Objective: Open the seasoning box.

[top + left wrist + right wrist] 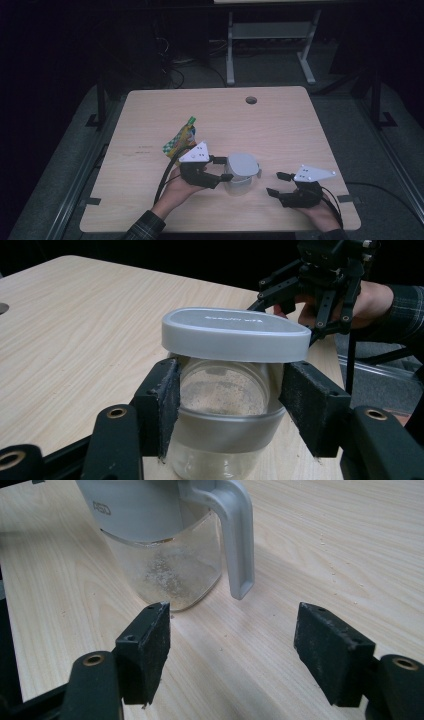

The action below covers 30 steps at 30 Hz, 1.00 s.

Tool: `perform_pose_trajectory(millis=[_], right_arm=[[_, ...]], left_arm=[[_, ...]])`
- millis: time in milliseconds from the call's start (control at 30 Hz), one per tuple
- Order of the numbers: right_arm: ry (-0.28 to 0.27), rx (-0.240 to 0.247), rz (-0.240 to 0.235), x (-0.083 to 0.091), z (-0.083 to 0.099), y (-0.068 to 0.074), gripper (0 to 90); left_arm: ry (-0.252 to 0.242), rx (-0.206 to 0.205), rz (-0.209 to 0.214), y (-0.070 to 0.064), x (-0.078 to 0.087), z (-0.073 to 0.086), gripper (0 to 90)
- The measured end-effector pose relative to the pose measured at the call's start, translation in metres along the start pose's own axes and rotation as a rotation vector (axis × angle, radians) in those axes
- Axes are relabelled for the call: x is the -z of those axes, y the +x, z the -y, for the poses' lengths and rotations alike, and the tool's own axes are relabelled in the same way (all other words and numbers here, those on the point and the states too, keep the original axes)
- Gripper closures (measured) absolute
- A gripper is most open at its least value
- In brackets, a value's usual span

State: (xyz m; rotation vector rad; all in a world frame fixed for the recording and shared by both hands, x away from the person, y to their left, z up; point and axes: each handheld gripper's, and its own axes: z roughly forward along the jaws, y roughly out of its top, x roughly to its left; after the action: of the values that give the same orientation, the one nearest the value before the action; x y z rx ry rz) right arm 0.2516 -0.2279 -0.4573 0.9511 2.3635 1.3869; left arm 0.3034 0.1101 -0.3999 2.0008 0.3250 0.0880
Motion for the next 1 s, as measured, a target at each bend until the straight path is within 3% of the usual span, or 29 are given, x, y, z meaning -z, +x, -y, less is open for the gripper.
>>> perform_pose_trajectory(millis=[167, 567, 1000], right_arm=[[0.0, -0.001, 0.001, 0.0006, 0.0, 0.0, 30.2], [0.0, 0.001, -0.001, 0.0004, 0.0, 0.0, 30.2], [-0.001, 0.003, -0.003, -0.0002, 0.0001, 0.0005, 30.3]], left_arm=[[0.005, -0.01, 0.001, -0.0011, -0.0023, 0.0001, 45.6], [0.01, 0.03, 0.014, 0.0035, -0.0014, 0.001, 89.8], [-0.003, 0.038, 0.046, 0.0037, 0.0025, -0.0073, 90.0]])
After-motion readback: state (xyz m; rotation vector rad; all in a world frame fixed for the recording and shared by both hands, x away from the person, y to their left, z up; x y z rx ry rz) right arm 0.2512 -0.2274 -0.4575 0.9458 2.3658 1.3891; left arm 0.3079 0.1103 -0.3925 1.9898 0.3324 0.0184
